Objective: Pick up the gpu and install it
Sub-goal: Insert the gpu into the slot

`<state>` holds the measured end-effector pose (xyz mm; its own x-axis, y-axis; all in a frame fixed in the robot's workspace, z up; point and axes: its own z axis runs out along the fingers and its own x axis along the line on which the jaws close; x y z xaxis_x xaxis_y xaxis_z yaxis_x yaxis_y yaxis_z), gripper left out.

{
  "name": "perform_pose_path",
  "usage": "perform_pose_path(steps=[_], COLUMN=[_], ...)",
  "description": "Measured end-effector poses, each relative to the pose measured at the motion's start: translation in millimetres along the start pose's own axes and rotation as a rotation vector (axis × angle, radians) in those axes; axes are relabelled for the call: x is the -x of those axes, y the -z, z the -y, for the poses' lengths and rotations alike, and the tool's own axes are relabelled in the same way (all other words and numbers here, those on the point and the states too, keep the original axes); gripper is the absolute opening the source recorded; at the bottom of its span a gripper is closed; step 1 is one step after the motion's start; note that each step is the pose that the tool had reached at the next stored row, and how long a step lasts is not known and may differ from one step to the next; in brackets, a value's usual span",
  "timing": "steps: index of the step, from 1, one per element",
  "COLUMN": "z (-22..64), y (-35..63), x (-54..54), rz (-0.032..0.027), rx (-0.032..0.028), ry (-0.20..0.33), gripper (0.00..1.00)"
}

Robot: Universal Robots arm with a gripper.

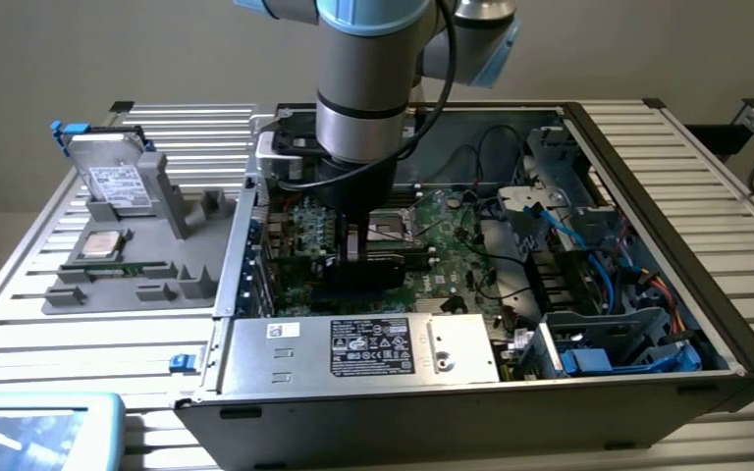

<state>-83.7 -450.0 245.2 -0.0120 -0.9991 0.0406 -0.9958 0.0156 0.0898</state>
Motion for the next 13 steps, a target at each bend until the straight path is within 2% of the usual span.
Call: perform_pose_path(steps=[13], z=[-0.2], y=[0.0], x=[0.0], rz=[0.0], rx=[0.0006], ry=[0.0], gripper=[0.28])
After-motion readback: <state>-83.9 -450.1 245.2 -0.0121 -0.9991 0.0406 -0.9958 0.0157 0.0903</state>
